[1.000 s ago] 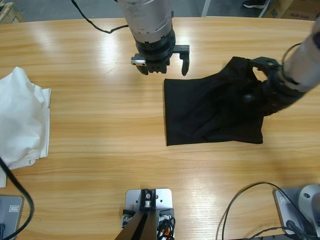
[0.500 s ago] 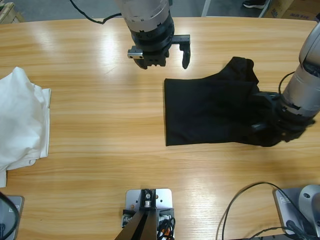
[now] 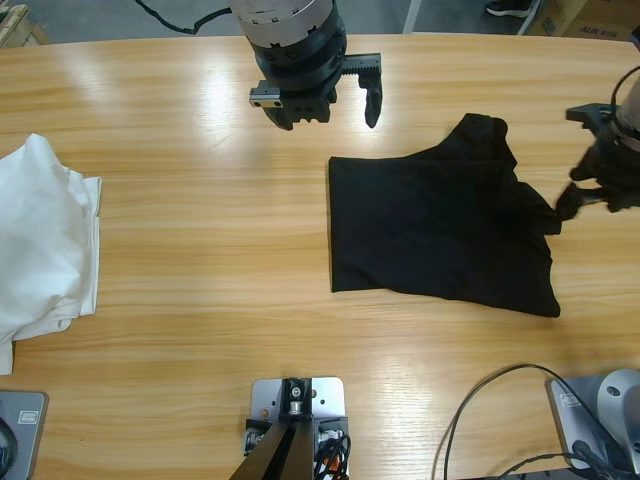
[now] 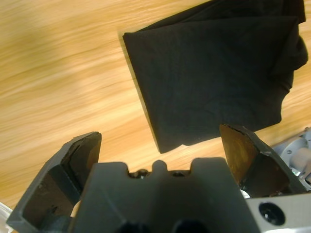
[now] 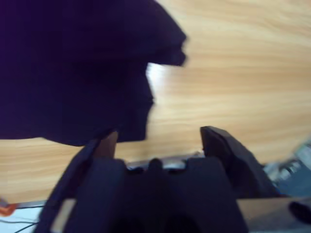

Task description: Fold clothes

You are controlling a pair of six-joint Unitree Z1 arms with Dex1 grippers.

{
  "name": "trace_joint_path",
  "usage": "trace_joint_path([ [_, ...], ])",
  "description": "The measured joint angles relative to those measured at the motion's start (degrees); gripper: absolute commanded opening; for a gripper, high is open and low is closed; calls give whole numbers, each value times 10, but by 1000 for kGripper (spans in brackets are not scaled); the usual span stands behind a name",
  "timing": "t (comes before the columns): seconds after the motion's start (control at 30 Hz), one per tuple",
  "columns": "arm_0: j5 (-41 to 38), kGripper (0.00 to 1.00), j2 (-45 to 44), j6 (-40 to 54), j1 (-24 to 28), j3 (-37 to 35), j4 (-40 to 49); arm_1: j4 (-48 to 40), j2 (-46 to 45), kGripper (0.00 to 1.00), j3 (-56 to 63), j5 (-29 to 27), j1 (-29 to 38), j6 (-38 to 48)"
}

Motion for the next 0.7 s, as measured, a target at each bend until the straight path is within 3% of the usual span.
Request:
trace_joint_path([
  [0.03,0,954,-1,0,0,0,0,-21,-5,687,9,12,-1,-15],
  [0.1,0,954,-5,0,0,0,0,-63,-25,538,36,25,-1,-56],
  [0.23,0,954,-9,0,0,0,0,-126,-55,524,86,53,0,-92],
  [0.43,0,954,-9,0,0,0,0,-226,-73,526,123,121,-1,21],
  [0.7,0,954,-9,0,0,0,0,-254,-73,526,143,125,-13,89],
])
